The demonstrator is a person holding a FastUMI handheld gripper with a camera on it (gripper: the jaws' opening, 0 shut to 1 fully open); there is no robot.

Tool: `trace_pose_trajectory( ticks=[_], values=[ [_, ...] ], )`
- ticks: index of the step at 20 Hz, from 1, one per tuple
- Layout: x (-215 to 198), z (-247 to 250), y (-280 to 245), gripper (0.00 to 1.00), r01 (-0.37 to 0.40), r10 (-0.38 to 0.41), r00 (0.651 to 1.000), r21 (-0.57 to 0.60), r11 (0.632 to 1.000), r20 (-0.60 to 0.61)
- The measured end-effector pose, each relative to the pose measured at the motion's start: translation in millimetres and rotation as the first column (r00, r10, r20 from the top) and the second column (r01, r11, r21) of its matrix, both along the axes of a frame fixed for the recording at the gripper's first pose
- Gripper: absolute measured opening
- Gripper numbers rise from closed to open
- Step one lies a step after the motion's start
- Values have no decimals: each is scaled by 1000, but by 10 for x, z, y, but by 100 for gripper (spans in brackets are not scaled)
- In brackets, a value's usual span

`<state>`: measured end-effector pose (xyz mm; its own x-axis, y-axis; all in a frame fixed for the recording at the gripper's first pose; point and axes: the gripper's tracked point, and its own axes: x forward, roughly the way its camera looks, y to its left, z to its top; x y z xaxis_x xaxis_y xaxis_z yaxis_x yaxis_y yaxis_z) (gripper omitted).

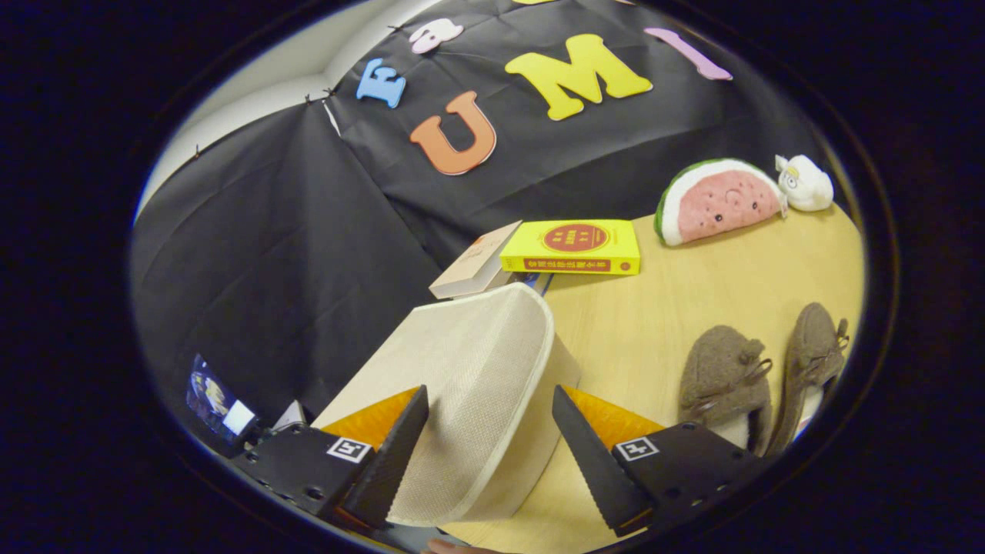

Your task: Open the storage box then place both shoes into the box .Put the left shoe in first, then the right shoe, with the right side of both shoes facing outward in a uniform manner.

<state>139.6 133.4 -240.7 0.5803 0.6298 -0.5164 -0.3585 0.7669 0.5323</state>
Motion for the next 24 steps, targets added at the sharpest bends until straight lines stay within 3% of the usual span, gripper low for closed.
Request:
trace_pose_trajectory(
  ticks=[4, 7, 9, 14, 18, 21, 23, 24],
  values=[
    [-7, -112, 109, 99, 21, 18, 983, 213, 977, -182],
    [-18, -51, 150, 83, 7, 44, 979, 252, 968, -197],
    [-34, -31, 133, 75, 18, 33, 978, 242, 970, -204],
    [-31, 10, 110, 66, 57, -19, 969, 149, 987, -247],
    [-45, 84, 63, 62, 82, -67, 975, 61, 995, -211],
    [16, 233, -40, 34, 145, -127, 970, 74, 987, -209],
    [-8, 297, -29, 16, 146, -125, 966, 80, 986, -225],
    [-22, 314, -31, 12, 128, -112, 968, 59, 990, -223]
  ],
)
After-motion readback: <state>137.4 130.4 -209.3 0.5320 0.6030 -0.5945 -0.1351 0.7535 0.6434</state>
